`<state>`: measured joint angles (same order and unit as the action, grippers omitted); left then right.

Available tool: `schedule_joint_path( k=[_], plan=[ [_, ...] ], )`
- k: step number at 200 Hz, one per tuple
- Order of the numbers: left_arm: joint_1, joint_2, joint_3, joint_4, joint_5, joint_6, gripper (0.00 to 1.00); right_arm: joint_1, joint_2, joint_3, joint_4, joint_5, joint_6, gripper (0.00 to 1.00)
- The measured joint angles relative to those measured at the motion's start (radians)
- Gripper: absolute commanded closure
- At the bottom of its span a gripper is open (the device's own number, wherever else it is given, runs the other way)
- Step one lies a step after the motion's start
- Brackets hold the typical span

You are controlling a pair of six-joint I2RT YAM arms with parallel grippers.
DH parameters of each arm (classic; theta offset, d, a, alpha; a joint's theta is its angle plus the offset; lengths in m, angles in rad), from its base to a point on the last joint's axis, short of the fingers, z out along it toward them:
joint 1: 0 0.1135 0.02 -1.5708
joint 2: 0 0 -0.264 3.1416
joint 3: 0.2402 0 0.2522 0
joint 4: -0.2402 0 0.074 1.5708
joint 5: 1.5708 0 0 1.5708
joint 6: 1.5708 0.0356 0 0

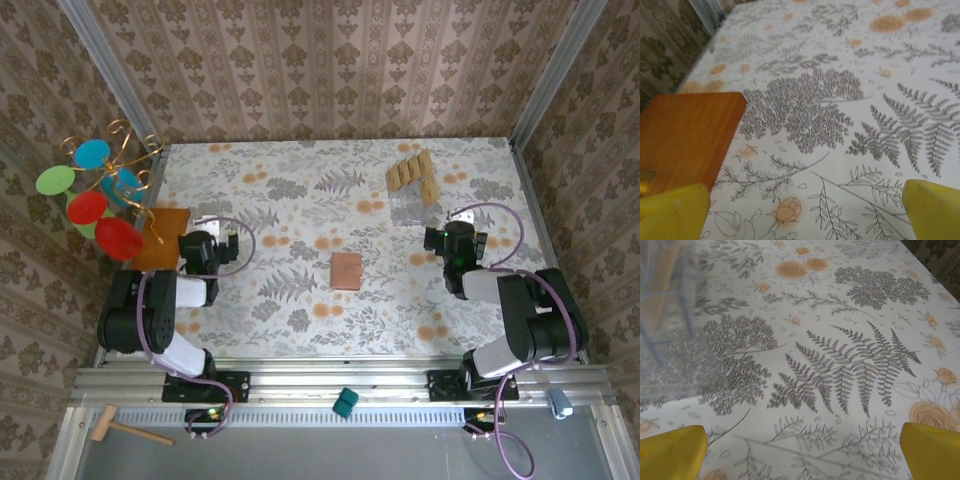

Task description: Put the credit cards into the card holder

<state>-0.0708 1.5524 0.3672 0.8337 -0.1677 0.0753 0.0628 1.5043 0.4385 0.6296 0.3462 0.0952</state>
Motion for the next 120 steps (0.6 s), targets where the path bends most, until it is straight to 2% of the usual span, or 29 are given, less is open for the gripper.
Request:
schedule_joint_path(
  k=[10,38,120],
  plan=[
    [0.019,0.006,0.001,0.005,0.043,0.000,0.00,-0.029,0.020,-0.015,0.088,-0.045,-0.007,0.00],
    [0.053,0.006,0.010,0.023,0.098,0.000,0.00,-0.037,0.027,-0.041,0.170,-0.093,-0.010,0.00],
    [0.053,0.006,0.014,0.034,0.143,-0.001,0.00,-0.015,0.027,-0.046,0.206,-0.093,-0.014,0.00]
  ],
)
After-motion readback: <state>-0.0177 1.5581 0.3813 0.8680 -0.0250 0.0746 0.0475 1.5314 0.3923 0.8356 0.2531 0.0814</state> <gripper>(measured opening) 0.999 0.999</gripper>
